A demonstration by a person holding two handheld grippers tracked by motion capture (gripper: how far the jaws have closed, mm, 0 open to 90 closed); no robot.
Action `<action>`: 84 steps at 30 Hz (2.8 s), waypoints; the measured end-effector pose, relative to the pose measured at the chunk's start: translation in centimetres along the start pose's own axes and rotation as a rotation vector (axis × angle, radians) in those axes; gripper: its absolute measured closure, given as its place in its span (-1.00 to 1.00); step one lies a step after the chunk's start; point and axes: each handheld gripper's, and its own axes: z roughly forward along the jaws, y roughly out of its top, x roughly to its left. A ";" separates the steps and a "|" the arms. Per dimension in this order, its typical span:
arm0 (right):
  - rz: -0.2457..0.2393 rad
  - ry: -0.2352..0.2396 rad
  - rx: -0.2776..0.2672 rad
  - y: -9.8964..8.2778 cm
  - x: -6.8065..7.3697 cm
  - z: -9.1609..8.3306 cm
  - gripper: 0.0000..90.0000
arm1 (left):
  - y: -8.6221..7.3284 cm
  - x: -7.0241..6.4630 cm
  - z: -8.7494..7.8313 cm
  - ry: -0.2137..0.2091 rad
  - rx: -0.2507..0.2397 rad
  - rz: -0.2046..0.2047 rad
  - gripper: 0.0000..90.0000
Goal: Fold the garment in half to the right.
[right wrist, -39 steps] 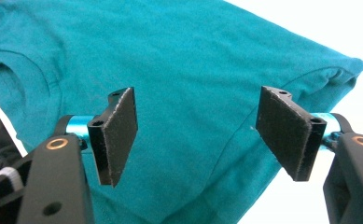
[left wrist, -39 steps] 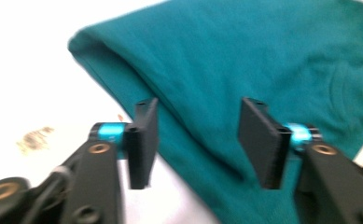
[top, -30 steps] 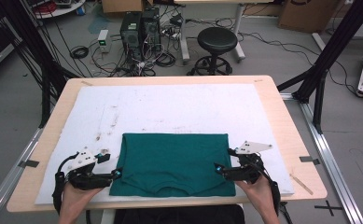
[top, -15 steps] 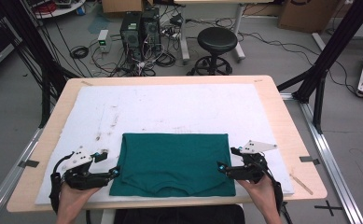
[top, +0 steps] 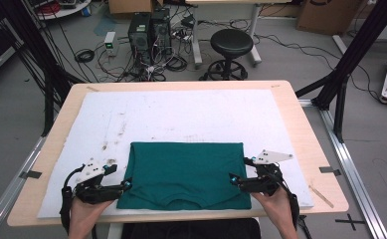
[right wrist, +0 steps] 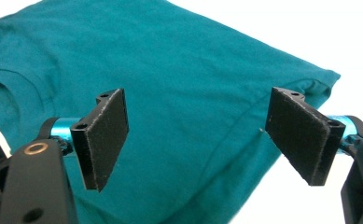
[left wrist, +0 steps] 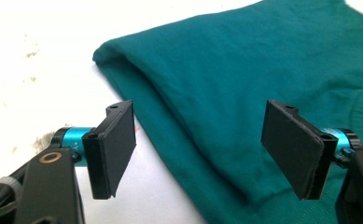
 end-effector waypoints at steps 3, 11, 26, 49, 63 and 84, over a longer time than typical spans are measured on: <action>0.000 0.002 -0.019 0.4 0.2 0.0 -0.52 | -0.3 -0.5 0.3 0.019 0.016 -0.006 -0.41; -0.024 0.019 -0.039 2.1 0.8 0.6 -0.52 | -1.6 -1.4 0.8 0.064 0.081 -0.026 -0.39; -0.086 0.105 -0.039 6.8 2.9 4.8 -0.52 | -2.5 -2.4 1.6 0.073 0.089 -0.040 -0.22; -0.148 0.192 0.049 13.8 7.4 15.6 -0.46 | -3.1 -2.4 1.4 -0.016 0.035 -0.035 0.82; -0.176 0.290 0.130 16.2 9.2 22.3 -0.25 | -3.2 -2.4 1.5 -0.021 0.028 -0.023 0.84; -0.196 0.321 0.237 17.3 11.1 29.0 0.18 | -3.4 -2.2 1.5 -0.035 0.019 -0.020 0.84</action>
